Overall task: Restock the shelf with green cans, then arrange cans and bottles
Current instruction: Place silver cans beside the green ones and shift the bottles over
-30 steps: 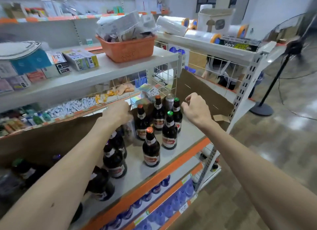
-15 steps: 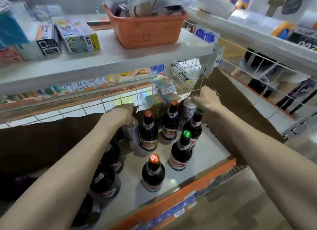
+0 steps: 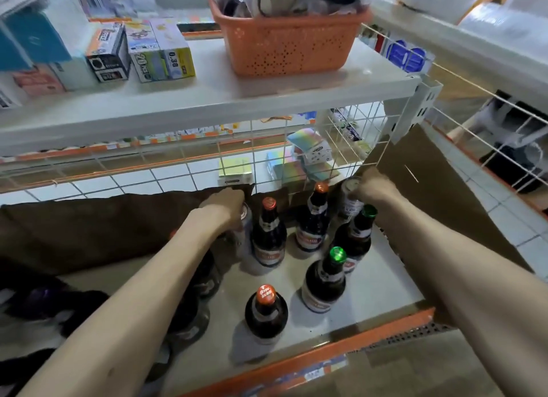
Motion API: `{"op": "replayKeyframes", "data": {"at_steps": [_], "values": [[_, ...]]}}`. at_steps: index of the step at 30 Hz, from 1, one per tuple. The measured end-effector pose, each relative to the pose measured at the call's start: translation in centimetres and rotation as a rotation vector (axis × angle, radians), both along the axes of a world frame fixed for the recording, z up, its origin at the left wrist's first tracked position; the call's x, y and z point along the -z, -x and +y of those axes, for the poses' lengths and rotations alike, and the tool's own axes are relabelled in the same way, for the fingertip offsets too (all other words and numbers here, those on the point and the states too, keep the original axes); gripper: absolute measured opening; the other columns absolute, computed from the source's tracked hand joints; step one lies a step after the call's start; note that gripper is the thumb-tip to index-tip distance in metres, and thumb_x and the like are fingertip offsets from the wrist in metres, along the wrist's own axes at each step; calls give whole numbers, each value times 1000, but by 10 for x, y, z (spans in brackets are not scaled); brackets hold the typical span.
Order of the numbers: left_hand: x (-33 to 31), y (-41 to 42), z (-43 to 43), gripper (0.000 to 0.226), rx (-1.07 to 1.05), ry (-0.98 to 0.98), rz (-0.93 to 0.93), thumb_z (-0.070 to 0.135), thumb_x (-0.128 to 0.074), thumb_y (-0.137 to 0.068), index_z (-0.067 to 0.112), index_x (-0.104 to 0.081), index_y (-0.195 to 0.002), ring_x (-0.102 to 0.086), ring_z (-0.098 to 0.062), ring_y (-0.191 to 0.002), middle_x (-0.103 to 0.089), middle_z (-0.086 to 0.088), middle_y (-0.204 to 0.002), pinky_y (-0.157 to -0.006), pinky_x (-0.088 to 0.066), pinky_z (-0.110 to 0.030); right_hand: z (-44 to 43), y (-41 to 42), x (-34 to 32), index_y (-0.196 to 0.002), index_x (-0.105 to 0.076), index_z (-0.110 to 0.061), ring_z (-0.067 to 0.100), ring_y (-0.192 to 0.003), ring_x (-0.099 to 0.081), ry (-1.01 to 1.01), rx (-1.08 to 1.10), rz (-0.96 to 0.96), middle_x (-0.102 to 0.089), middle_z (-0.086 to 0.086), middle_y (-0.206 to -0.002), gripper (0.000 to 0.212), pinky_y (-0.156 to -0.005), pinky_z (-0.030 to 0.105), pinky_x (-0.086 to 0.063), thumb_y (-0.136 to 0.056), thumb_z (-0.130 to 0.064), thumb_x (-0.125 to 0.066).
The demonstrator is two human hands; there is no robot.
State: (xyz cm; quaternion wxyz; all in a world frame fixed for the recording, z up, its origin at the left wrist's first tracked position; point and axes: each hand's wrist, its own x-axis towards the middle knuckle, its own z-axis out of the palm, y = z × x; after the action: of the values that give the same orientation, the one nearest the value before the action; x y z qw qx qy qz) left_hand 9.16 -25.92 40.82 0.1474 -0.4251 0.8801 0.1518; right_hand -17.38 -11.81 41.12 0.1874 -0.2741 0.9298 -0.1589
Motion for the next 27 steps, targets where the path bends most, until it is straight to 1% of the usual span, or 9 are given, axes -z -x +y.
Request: {"op": "replayKeyframes", "data": {"at_steps": [3, 7, 9, 12, 15, 20, 22, 24, 27], "values": [[-1, -1, 2, 62, -17, -1, 2, 24, -84, -72, 12, -55, -125, -59, -31, -110, -58, -9, -124, -89, -52, -42, -2, 5, 6, -95, -48, -7, 36, -105, -61, -4, -3, -21, -62, 17, -108, 38, -75, 34, -46, -78, -20, -79], [-1, -2, 1, 57, -38, -3, 27, 23, -83, -72, 12, -55, -121, -60, -30, -106, -59, -8, -120, -86, -52, -40, -11, 9, 10, -99, -56, -3, 32, -92, -62, -40, -45, -43, -64, 15, -103, 40, -69, 32, -46, -74, -21, -80], [0, -1, 0, 56, -46, -9, 38, 24, -83, -72, 13, -55, -120, -59, -29, -106, -59, -7, -119, -88, -52, -41, -13, 11, 11, -101, -57, -3, 31, -87, -60, -48, -53, -37, -62, 14, -98, 38, -69, 31, -46, -74, -20, -79], [3, -2, -3, 55, -56, -10, 60, 25, -82, -72, 17, -56, -119, -59, -28, -107, -59, -5, -119, -90, -52, -41, -13, 15, 11, -96, -59, -3, 30, -82, -57, -52, -65, -19, -61, 13, -94, 30, -67, 31, -43, -78, -19, -77], [1, -6, -4, 52, -56, -15, 81, 25, -82, -72, 16, -59, -118, -59, -28, -103, -59, -6, -117, -87, -53, -40, -11, 13, 9, -91, -59, -4, 30, -84, -58, -49, -75, -4, -62, 15, -98, 25, -67, 30, -43, -79, -20, -75], [-22, -11, 3, 47, -40, 40, 95, 28, -82, -70, 17, -62, -110, -61, -24, -93, -64, -6, -106, -72, -50, -33, 2, 0, -7, -87, -60, -8, 34, -97, -63, 19, -80, 35, -63, 15, -97, 22, -72, 32, -47, -79, -23, -74], [-38, -15, 8, 45, -46, 79, 148, 29, -81, -68, 19, -62, -107, -61, -23, -91, -65, -5, -104, -73, -52, -35, 5, -8, -23, -95, -64, -9, 34, -100, -64, 50, -70, 95, -66, 14, -103, 24, -78, 36, -51, -82, -28, -71], [-60, -20, 16, 41, -51, 131, 197, 26, -80, -68, 16, -65, -105, -62, -25, -92, -66, -5, -102, -76, -53, -37, 9, -17, -44, -101, -63, -10, 34, -101, -63, 69, -76, 150, -67, 12, -106, 25, -81, 40, -50, -83, -27, -71], [-96, -30, 29, 36, -63, 181, 277, 22, -81, -68, 13, -67, -100, -64, -28, -90, -68, -6, -97, -75, -52, -37, 16, -35, -84, -98, -58, -12, 34, -101, -64, 100, -124, 250, -66, 11, -104, 19, -80, 40, -49, -86, -23, -68]]}}
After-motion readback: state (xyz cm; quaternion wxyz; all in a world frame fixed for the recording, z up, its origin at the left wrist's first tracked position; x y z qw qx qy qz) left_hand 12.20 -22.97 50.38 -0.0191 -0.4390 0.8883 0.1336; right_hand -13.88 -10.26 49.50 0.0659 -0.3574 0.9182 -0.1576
